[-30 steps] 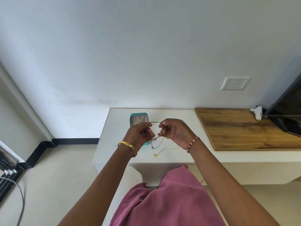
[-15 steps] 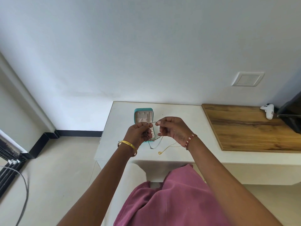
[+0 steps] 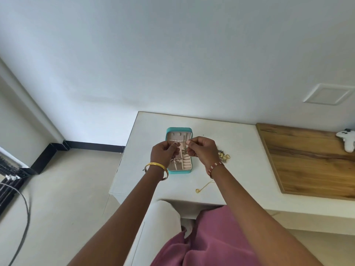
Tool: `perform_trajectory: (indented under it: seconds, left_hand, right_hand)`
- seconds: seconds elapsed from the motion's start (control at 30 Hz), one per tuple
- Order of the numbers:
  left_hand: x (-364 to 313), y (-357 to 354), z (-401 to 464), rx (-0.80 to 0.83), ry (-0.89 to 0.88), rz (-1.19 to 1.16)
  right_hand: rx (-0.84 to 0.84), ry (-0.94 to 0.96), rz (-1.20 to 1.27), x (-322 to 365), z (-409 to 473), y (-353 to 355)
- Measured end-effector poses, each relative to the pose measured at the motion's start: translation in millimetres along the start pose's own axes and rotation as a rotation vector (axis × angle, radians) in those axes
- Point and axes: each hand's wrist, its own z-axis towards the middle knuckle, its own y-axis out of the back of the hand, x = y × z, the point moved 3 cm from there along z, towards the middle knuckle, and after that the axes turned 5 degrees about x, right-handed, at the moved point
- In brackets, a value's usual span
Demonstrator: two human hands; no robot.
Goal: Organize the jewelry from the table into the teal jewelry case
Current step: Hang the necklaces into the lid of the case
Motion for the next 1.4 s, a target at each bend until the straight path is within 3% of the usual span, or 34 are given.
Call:
perform_trajectory:
  seconds: [0.23, 0.43, 0.73, 1.0, 1.2, 1.4]
  left_hand:
    - [16, -5, 44, -0.139, -0.028, 0.224]
    - [30, -7, 65, -0.197, -0.024, 0.309]
    - [50, -3, 70, -0.188, -0.058, 0.352]
    - [42, 3, 80, -0.289, -0.219, 0.367]
    - [38, -1, 102, -0.09, -0.191, 0.403]
    - [40, 3, 106, -0.123, -0.132, 0.399]
  right_hand:
    - [-0.162, 0.137, -0.348, -23, 44, -13]
    - [-0.207, 0.272, -0.505, -41, 64, -25]
    - [-0.125, 0.209, -0.404, -50, 74, -38]
    - [-0.118, 0.236, -0.422, -46, 82, -34]
    - [-0.136, 0.432, -0.592, -42, 89, -34]
    - [-0.26, 0.684, -0.931, -36, 95, -39]
